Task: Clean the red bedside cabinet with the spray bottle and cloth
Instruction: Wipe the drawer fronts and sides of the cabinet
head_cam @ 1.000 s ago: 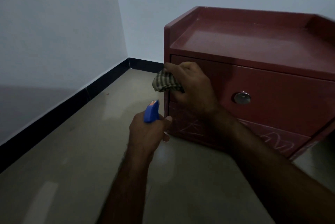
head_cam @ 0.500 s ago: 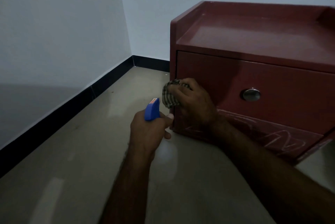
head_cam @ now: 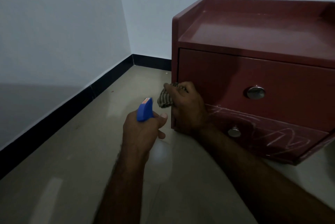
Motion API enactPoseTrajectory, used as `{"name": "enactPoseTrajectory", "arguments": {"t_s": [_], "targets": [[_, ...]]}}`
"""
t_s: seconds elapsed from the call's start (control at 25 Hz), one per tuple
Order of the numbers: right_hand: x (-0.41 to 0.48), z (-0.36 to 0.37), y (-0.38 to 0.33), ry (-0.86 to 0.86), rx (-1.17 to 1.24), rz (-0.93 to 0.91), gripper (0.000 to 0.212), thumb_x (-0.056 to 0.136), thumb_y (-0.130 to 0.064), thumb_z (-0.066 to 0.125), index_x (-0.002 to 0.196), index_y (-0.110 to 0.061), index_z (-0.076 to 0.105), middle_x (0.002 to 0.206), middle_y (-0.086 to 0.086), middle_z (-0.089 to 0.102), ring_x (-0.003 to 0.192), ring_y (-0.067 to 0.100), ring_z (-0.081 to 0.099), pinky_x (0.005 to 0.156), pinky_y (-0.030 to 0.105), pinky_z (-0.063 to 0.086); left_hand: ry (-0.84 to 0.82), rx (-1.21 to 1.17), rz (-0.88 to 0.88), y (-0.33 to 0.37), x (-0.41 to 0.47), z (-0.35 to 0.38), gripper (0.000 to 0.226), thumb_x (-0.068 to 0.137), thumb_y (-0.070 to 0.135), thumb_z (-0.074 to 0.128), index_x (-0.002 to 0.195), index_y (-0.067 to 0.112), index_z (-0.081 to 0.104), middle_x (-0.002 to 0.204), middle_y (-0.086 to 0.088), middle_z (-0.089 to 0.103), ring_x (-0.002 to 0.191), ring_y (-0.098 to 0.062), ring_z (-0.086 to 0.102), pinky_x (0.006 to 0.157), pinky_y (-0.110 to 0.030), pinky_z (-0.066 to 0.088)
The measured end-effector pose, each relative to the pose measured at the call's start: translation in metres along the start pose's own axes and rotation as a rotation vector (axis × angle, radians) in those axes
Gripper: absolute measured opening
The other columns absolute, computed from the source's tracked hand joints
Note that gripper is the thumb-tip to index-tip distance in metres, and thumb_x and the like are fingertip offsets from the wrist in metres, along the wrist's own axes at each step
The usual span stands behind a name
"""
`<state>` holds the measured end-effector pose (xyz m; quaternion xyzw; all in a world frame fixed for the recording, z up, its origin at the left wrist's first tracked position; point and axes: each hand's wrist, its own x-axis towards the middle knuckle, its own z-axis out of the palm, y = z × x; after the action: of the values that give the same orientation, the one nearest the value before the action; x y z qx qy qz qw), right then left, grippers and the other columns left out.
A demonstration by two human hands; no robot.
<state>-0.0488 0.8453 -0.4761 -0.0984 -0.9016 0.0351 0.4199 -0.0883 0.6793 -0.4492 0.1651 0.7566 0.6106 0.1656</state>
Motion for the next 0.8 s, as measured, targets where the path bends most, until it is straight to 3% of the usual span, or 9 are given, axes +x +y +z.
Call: {"name": "enactPoseTrajectory", "arguments": {"t_s": [0.16,0.32,0.52,0.68,0.8], "targets": [[0.010,0.006,-0.004,0.058,0.024,0.070,0.058,0.078,0.002,0.078,0.134,-0.009,0.064,0.119,0.022,0.062,0.102,0.033,0.064,0.076,0.034,0.057,-0.007,-0.013,-0.013,0.000,0.000,0.002,0.013,0.084,0.022,0.079,0.086,0.017,0.066,0.086,-0.004,0.070,0.055,-0.013,0.069,0.071,-0.041,0.059],[-0.016,0.006,-0.003,-0.081,0.046,0.079,0.061,0.077,0.007,0.079,0.134,-0.004,0.064,0.121,0.025,0.064,0.106,0.039,0.065,0.080,0.043,0.062,-0.016,-0.027,-0.004,0.004,0.000,0.004,0.013,0.084,0.020,0.079,0.088,0.016,0.067,0.087,-0.004,0.070,0.054,-0.011,0.069,0.063,-0.034,0.053],[0.000,0.009,-0.004,-0.019,0.097,0.165,0.069,0.077,0.003,0.076,0.142,-0.011,0.058,0.123,0.021,0.059,0.103,0.032,0.064,0.081,0.034,0.057,-0.006,-0.028,0.007,0.002,0.002,0.001,0.014,0.083,0.023,0.080,0.083,0.017,0.067,0.081,-0.003,0.070,0.053,-0.012,0.069,0.066,-0.038,0.056],[-0.027,0.003,0.004,-0.198,0.093,0.157,0.065,0.084,0.002,0.073,0.146,-0.008,0.055,0.131,0.025,0.056,0.111,0.039,0.062,0.087,0.043,0.060,-0.012,-0.024,0.011,0.003,0.001,-0.001,0.015,0.083,0.022,0.080,0.084,0.015,0.067,0.084,-0.003,0.070,0.052,-0.011,0.068,0.065,-0.034,0.052],[-0.023,0.004,-0.001,-0.167,0.110,0.191,0.067,0.083,0.002,0.072,0.146,-0.011,0.055,0.128,0.022,0.056,0.106,0.035,0.063,0.085,0.038,0.059,-0.012,-0.024,0.009,0.004,0.003,-0.005,0.013,0.085,0.022,0.078,0.085,0.017,0.066,0.085,-0.002,0.069,0.053,-0.010,0.068,0.067,-0.038,0.055]]}}
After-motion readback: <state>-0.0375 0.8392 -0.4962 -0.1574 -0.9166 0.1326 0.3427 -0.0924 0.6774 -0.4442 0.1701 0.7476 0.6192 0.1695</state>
